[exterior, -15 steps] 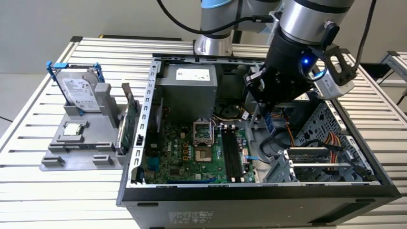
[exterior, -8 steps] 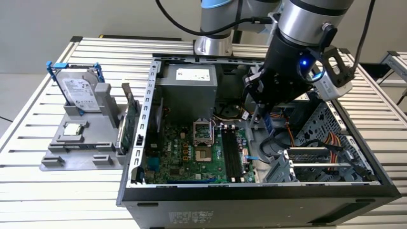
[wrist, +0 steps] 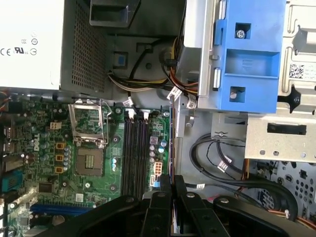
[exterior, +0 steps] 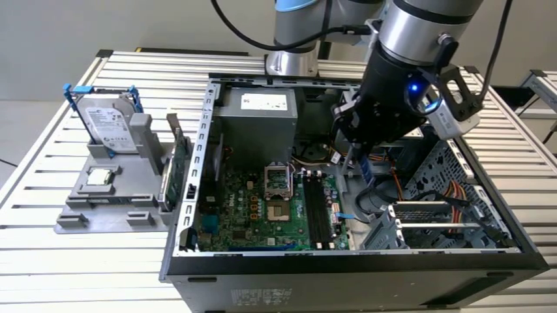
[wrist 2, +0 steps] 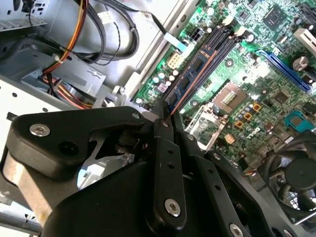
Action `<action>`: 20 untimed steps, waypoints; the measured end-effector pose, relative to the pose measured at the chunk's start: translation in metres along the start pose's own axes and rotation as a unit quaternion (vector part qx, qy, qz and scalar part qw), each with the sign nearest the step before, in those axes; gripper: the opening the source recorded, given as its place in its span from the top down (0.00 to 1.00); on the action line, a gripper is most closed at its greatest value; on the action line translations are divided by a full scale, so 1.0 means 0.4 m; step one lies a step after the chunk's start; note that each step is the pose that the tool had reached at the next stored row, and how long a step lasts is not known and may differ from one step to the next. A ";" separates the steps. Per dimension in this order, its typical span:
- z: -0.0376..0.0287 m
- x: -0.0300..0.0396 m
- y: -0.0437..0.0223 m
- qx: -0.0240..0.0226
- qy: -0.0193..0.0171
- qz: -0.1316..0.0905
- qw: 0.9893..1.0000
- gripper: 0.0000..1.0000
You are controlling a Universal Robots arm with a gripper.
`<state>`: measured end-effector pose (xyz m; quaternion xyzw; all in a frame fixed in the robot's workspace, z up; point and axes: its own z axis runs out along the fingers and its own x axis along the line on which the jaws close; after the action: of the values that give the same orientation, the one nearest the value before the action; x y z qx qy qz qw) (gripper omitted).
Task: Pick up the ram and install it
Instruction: 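Insert the ram into the slot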
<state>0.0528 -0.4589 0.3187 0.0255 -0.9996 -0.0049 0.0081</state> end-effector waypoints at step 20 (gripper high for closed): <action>0.022 0.004 0.000 0.000 -0.002 0.000 1.000 1.00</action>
<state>0.0510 -0.4589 0.3098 0.0255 -0.9996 -0.0046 0.0061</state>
